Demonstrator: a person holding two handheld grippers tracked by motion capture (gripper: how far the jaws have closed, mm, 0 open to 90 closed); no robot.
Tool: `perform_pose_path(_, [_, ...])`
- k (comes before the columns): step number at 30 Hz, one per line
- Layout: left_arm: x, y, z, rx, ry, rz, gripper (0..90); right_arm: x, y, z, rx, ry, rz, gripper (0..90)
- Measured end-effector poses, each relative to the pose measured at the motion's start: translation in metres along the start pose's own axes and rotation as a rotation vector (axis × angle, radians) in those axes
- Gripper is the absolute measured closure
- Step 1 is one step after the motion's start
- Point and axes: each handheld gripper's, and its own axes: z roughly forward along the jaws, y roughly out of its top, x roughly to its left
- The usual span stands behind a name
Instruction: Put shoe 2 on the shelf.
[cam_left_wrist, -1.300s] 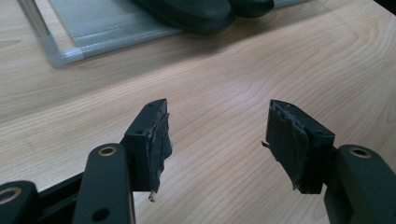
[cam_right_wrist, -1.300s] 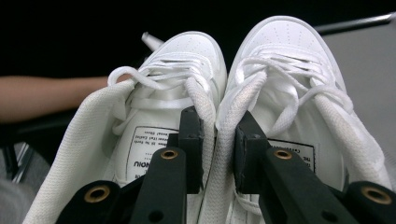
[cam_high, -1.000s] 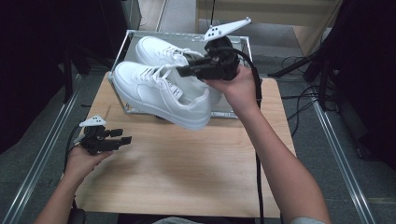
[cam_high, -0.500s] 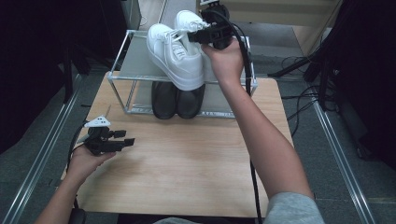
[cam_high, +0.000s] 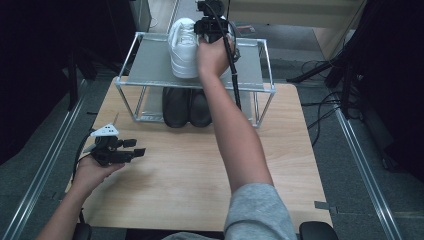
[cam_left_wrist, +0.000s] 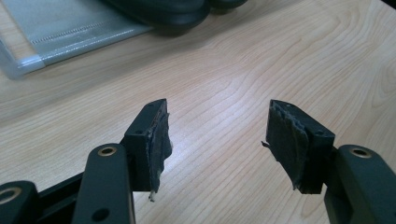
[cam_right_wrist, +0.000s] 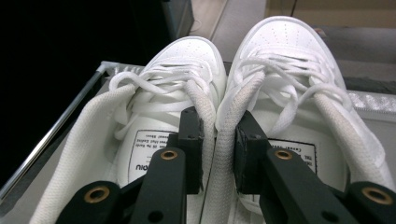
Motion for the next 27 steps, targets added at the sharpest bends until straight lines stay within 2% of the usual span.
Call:
perform_pose_path(3, [0.001, 0.0, -0.001, -0.005, -0.005, -0.002, 39.5, 0.01, -0.003, 0.007, -0.01, -0.022, 0.047, 77.1])
perform_pose_path(7, [0.001, 0.0, -0.001, -0.005, -0.008, 0.0, 39.5, 0.022, -0.007, 0.018, 0.006, -0.049, 0.04, 76.1])
perform_pose_path(10, [0.001, 0.0, -0.001, -0.012, -0.005, 0.003, 39.5, 0.025, -0.014, 0.025, 0.028, -0.056, 0.056, 75.0])
perform_pose_path(13, [0.0, 0.0, -0.001, -0.006, -0.005, 0.004, 39.5, 0.025, -0.023, 0.027, 0.012, -0.051, 0.073, 72.7])
perform_pose_path(19, [-0.002, 0.001, 0.001, -0.003, -0.008, 0.014, 39.5, 0.032, -0.027, 0.027, 0.014, -0.044, 0.027, 62.2])
perform_pose_path(21, [-0.002, 0.001, 0.002, 0.0, -0.009, 0.015, 39.4, 0.031, -0.027, 0.024, 0.005, -0.045, 0.019, 58.1])
perform_pose_path(27, [-0.002, 0.003, 0.005, 0.008, -0.013, 0.02, 39.4, 0.025, -0.025, 0.014, -0.002, -0.009, -0.01, 54.8])
